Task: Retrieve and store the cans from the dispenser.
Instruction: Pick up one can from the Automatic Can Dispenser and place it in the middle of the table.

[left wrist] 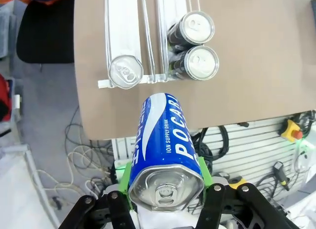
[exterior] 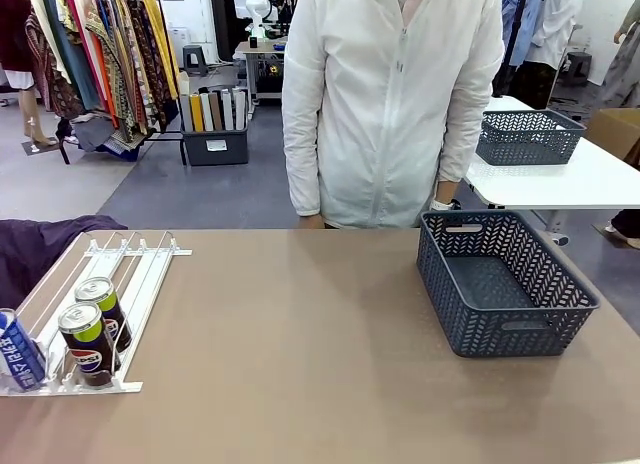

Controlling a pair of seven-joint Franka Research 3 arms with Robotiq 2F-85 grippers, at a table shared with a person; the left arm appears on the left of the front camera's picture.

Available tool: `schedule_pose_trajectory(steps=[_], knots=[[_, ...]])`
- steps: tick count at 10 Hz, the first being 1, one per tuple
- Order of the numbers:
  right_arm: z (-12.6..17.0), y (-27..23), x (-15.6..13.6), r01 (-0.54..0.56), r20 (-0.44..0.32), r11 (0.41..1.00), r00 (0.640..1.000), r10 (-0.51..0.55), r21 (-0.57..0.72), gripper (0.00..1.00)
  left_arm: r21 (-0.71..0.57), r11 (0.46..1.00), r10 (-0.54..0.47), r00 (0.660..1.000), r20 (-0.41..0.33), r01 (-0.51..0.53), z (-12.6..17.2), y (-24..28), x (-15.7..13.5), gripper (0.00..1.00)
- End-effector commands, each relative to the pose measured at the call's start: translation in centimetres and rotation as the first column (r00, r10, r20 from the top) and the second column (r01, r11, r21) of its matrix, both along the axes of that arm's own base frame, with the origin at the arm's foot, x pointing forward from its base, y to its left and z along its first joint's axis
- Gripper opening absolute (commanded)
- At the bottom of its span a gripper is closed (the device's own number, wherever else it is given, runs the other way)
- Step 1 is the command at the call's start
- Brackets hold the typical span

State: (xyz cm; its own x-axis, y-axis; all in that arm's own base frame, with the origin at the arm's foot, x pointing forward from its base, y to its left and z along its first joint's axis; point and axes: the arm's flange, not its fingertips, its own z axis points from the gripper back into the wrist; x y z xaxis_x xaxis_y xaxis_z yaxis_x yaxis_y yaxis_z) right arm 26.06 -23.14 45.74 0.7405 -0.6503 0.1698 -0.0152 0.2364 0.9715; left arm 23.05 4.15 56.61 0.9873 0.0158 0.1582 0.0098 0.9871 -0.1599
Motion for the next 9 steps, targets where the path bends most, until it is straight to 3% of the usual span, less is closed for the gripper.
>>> schedule_pose_trajectory(steps=[1,4,5,7,9], knots=[[0.3,0.0,0.2,0.009,0.022,1.0,1.0,-0.009,0.016,1.0,0.025,1.0,-0.006,1.0,-0.003,0.006,0.2,-0.7,0.0,0.0],[0.3,0.0,0.2,0.009,0.022,1.0,1.0,-0.009,0.016,1.0,0.02,1.0,-0.01,1.0,-0.006,0.01,-0.1,-0.7,0.1,0.0],[0.3,0.0,0.2,0.009,0.022,1.0,1.0,-0.009,0.016,1.0,-0.029,1.0,-0.001,1.0,0.031,0.002,0.5,-1.7,1.3,0.0],[0.3,0.0,0.2,0.009,0.022,1.0,1.0,-0.009,0.016,1.0,-0.065,0.978,-0.195,0.98,0.036,0.197,3.3,-8.1,5.2,0.0],[0.3,0.0,0.2,0.009,0.022,1.0,1.0,-0.009,0.016,1.0,-0.035,0.958,-0.282,0.958,0.052,0.284,4.0,-16.2,9.7,0.0]])
